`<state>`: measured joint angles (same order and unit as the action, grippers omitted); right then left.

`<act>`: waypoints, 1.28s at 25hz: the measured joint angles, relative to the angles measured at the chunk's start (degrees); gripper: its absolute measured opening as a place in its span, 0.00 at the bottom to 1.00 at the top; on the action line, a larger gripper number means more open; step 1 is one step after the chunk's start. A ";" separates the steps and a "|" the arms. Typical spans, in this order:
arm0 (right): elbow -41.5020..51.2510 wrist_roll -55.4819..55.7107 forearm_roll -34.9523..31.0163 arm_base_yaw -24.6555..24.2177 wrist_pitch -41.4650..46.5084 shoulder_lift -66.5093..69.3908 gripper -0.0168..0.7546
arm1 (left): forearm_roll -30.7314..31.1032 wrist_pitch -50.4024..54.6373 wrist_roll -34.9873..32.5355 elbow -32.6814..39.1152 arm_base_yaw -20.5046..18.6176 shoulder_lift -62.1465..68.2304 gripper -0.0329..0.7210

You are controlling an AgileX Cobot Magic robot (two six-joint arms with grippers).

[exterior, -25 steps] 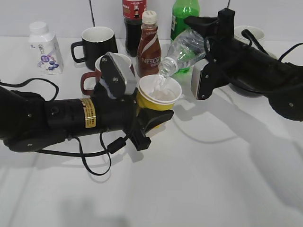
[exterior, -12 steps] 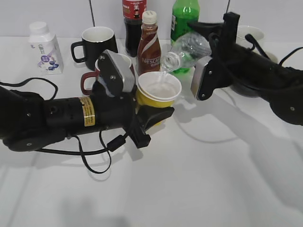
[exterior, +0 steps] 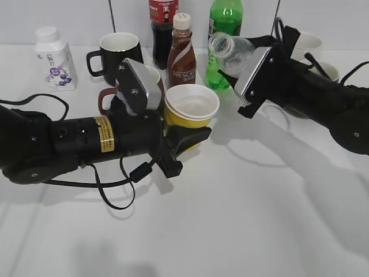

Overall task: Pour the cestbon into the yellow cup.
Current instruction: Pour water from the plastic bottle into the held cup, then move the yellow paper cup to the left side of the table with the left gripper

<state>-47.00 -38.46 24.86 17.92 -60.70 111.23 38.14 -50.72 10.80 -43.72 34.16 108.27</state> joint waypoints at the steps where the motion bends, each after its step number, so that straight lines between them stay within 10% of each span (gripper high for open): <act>1: 0.06 3.01 0.00 0.00 0.59 0.00 0.63 | 0.00 0.00 0.00 0.00 0.00 0.00 0.48; 21: -0.38 35.07 0.00 0.00 5.51 -0.82 0.63 | -7.34 -1.90 0.00 3.88 -1.50 -4.13 0.48; 32: -1.42 42.07 -1.39 0.00 6.20 -0.87 0.63 | -9.19 -4.48 0.00 10.38 -9.35 -9.46 0.48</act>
<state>-48.41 3.61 23.48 17.92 -54.50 110.36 28.96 -55.21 10.80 -33.34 24.81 98.82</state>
